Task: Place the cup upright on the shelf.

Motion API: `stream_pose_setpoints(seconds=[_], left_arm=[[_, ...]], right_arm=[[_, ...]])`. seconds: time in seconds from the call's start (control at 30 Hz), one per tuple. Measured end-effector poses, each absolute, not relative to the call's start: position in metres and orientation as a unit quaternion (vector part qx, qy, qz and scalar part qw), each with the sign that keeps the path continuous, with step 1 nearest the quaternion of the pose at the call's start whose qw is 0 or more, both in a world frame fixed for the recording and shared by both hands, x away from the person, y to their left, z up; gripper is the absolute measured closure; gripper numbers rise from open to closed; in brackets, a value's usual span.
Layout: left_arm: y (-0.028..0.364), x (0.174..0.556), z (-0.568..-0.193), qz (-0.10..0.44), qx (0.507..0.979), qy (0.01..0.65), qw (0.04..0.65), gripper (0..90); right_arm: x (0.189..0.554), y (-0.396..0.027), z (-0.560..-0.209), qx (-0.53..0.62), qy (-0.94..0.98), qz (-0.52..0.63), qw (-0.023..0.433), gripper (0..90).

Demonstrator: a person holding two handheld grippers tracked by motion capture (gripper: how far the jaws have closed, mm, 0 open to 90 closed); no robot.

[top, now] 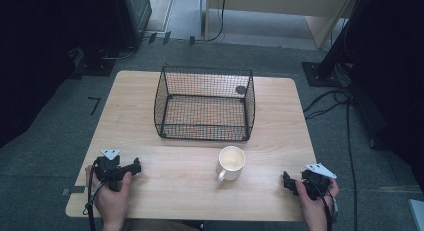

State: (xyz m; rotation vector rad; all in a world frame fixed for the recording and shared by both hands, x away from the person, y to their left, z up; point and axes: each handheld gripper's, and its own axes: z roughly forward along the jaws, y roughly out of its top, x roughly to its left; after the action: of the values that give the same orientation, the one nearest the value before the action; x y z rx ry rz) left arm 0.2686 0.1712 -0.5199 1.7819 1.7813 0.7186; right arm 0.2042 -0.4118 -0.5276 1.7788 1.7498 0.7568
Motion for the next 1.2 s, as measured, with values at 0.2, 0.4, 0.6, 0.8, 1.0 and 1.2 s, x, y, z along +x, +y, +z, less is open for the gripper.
stream_pose_setpoints(seconds=[0.2, 0.4, 0.6, 0.8, 1.0, 1.2], left_arm=[[0.171, 0.269, -0.520, 0.265, 0.657, 0.657, 0.258, 0.0], [0.171, 0.269, -0.520, 0.265, 0.657, 0.657, 0.258, 0.0], [0.171, 0.269, -0.520, 0.265, 0.658, 0.655, 0.259, 0.0], [0.171, 0.269, -0.520, 0.263, 0.661, 0.653, 0.259, 0.0], [0.170, 0.269, -0.520, 0.263, 0.663, 0.651, 0.259, 0.0], [0.170, 0.269, -0.520, 0.263, 0.665, 0.649, 0.260, 0.0]], right_arm=[[0.202, -0.412, -0.527, 0.655, 0.648, 0.277, 0.271, 0.0], [0.201, -0.403, -0.524, 0.650, 0.652, 0.276, 0.276, 0.0], [0.204, -0.393, -0.518, 0.640, 0.660, 0.282, 0.274, 0.0], [0.209, -0.378, -0.506, 0.628, 0.667, 0.288, 0.278, 0.0], [0.212, -0.364, -0.502, 0.619, 0.675, 0.295, 0.271, 0.0], [0.212, -0.348, -0.495, 0.604, 0.683, 0.310, 0.269, 0.0]])
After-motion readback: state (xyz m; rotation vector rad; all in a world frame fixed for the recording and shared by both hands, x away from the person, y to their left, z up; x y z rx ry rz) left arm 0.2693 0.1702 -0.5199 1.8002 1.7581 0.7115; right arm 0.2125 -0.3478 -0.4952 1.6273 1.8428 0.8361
